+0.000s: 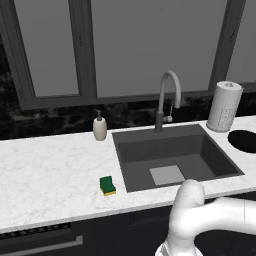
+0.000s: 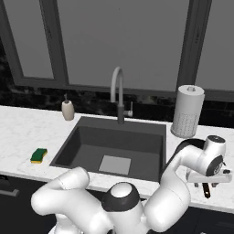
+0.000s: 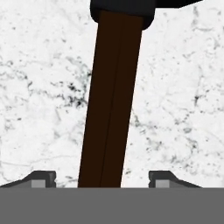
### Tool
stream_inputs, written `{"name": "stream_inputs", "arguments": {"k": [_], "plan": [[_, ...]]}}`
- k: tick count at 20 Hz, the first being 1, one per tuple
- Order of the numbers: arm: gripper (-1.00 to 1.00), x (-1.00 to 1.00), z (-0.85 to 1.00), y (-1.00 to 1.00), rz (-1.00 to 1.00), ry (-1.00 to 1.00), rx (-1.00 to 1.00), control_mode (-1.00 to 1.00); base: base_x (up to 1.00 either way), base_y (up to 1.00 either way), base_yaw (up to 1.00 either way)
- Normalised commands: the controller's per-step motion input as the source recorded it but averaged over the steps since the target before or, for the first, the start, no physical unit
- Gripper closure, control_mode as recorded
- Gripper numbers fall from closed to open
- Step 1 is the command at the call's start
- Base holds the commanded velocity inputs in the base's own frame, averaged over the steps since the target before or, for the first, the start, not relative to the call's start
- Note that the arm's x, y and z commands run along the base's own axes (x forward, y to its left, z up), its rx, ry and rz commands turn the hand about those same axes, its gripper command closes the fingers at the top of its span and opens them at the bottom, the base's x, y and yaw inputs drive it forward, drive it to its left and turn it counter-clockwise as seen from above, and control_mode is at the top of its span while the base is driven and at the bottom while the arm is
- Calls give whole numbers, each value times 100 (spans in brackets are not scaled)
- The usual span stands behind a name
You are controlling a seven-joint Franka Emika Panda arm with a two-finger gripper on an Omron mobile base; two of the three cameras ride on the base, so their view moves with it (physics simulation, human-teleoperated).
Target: Pick the pan and sponge and place them into the sink. Then turn on the water.
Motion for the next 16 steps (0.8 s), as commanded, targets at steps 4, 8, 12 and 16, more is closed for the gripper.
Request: {"name": "stream_inputs", "arguments": {"k": [4,8,12,16], "plan": [[100,-14,-53,-1,0,1,0,-100,0,0,0],[100,-15,-45,0,0,1,0,-100,0,0,0],[100,-4,-28,0,0,0,0,-100,0,0,0],[100,0,-7,0,0,0,0,-100,0,0,0]]}}
